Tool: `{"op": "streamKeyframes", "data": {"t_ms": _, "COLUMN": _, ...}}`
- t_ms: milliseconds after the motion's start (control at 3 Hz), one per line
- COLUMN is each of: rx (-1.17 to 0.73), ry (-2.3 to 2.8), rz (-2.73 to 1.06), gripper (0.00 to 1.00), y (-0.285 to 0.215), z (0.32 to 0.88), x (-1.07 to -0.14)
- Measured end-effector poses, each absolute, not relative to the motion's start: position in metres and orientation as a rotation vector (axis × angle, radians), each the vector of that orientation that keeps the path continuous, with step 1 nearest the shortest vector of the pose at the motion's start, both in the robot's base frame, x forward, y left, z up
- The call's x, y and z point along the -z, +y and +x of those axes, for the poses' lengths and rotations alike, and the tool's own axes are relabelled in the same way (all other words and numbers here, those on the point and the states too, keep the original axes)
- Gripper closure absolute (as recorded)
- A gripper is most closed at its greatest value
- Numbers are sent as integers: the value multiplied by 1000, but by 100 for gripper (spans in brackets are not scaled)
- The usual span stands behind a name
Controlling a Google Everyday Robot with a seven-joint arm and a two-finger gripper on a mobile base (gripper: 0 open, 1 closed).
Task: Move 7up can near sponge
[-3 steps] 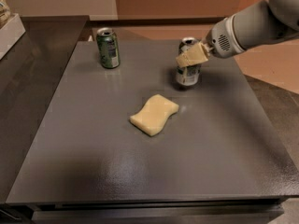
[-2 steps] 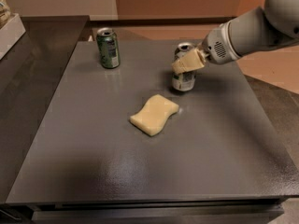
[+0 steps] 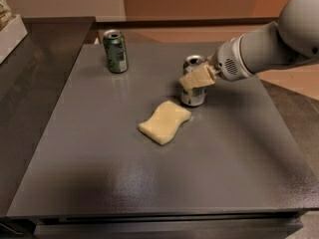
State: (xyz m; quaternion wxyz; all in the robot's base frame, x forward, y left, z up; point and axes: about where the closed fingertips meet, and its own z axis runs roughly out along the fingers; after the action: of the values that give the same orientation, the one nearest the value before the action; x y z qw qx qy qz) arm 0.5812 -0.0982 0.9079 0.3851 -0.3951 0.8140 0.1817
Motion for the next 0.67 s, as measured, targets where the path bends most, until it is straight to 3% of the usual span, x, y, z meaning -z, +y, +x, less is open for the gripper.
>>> {"op": "streamKeyframes", "data": {"t_ms": 667, "rx": -443, "ry": 2060, "rz": -1011, "gripper": 5, "y": -98, "z": 578, "x": -907}}
